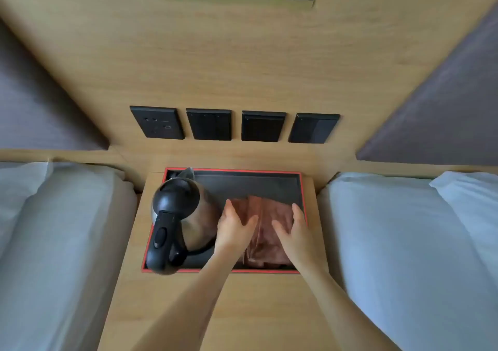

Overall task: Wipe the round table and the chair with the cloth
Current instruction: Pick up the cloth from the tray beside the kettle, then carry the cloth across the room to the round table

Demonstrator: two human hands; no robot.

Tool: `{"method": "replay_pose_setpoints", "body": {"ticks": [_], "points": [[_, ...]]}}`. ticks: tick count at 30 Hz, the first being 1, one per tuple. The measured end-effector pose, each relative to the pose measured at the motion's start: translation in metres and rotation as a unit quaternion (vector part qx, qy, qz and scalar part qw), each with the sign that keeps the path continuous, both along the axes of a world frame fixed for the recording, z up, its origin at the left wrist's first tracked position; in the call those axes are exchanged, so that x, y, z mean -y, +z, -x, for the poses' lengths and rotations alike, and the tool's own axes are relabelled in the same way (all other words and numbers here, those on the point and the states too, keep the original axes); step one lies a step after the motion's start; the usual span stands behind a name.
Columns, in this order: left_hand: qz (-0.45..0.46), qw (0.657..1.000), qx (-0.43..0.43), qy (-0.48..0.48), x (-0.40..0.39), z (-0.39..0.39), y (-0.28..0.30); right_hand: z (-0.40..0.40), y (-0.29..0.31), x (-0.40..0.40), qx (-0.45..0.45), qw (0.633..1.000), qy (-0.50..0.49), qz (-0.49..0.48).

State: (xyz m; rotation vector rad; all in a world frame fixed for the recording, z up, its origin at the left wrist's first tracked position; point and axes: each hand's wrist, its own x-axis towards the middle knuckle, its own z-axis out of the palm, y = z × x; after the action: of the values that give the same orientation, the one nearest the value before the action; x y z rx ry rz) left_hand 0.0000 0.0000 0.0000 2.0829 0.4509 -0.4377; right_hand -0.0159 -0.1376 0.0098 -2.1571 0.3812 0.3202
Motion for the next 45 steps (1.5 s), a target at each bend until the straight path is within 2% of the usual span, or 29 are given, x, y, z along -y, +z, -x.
{"method": "replay_pose_setpoints", "body": {"ticks": [2,7,11,12,16,19,24,28,32,39,45], "points": [[-0.014,1.000,-0.017,0.010,-0.003,-0.003,-0.016,-0.003,-0.019,0.000,-0.022,0.999,-0.034,-0.026],[-0.038,0.997,-0.062,-0.011,0.000,0.000,-0.051,-0.005,-0.062,-0.001,-0.074,0.994,-0.084,-0.022],[-0.072,0.995,-0.075,0.007,0.009,0.001,-0.064,-0.004,-0.080,-0.004,-0.109,0.985,-0.108,0.077],[-0.074,0.993,-0.086,0.023,0.011,0.001,-0.066,-0.004,-0.082,-0.005,-0.121,0.983,-0.117,0.073],[-0.042,0.989,-0.135,0.033,0.014,-0.002,-0.069,-0.010,-0.080,-0.005,-0.173,0.962,-0.198,-0.077],[0.018,0.986,-0.156,0.049,0.012,-0.005,-0.063,-0.011,-0.069,-0.003,-0.201,0.939,-0.224,-0.168],[0.092,0.988,-0.088,0.085,0.012,-0.013,-0.036,-0.015,-0.035,0.003,-0.125,0.938,-0.209,-0.245],[0.204,0.971,-0.010,0.124,0.016,-0.022,0.019,-0.022,0.017,0.010,-0.023,0.939,-0.197,-0.282],[0.269,0.954,0.076,0.111,0.019,-0.027,0.101,-0.028,0.092,0.016,0.065,0.930,-0.200,-0.303],[0.306,0.917,0.246,0.067,0.018,-0.032,0.280,-0.031,0.265,0.021,0.220,0.893,-0.130,-0.371],[0.362,0.862,0.354,0.030,0.010,-0.013,0.412,-0.015,0.396,0.020,0.324,0.858,-0.059,-0.393]]}}
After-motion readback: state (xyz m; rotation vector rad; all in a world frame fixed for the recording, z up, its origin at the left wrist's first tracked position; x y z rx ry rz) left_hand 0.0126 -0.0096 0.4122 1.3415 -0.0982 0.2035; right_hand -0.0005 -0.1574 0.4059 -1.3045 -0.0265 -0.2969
